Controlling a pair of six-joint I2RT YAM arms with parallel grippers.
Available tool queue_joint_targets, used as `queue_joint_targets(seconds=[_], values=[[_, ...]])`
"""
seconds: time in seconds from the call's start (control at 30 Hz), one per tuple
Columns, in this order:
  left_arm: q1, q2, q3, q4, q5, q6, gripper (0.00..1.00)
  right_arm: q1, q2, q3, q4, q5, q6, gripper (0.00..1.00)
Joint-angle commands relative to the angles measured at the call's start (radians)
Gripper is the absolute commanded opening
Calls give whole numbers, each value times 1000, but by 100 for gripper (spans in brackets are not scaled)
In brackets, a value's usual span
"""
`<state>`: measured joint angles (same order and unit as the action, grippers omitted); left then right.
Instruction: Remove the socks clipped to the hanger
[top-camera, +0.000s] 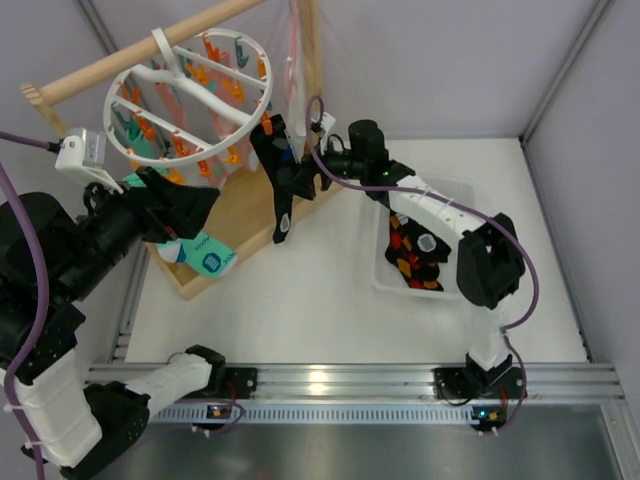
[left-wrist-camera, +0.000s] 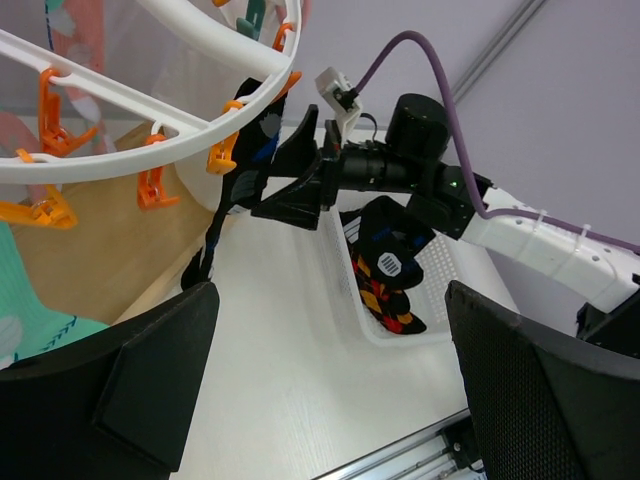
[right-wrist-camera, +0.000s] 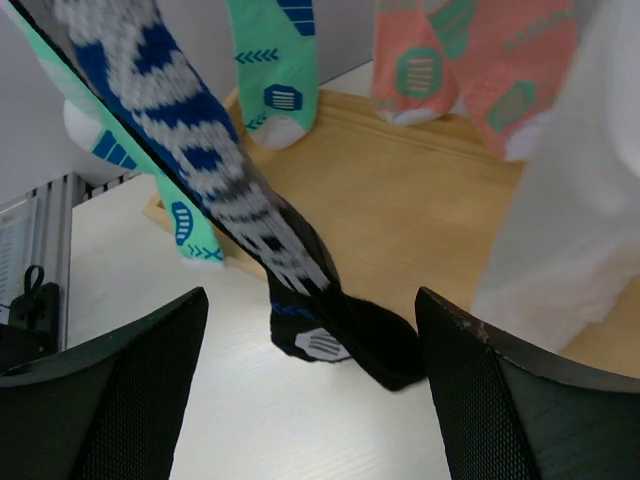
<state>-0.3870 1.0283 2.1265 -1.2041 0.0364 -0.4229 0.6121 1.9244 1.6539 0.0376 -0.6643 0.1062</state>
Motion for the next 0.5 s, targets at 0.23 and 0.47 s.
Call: queue_joint_targets(seconds=[0.23, 0.47], values=[[0, 47, 70, 112, -142, -115, 99, 115, 33, 19, 251, 24, 49, 0], [0, 134, 70, 104, -167, -126, 99, 267, -165, -187, 275, 460, 41, 0]])
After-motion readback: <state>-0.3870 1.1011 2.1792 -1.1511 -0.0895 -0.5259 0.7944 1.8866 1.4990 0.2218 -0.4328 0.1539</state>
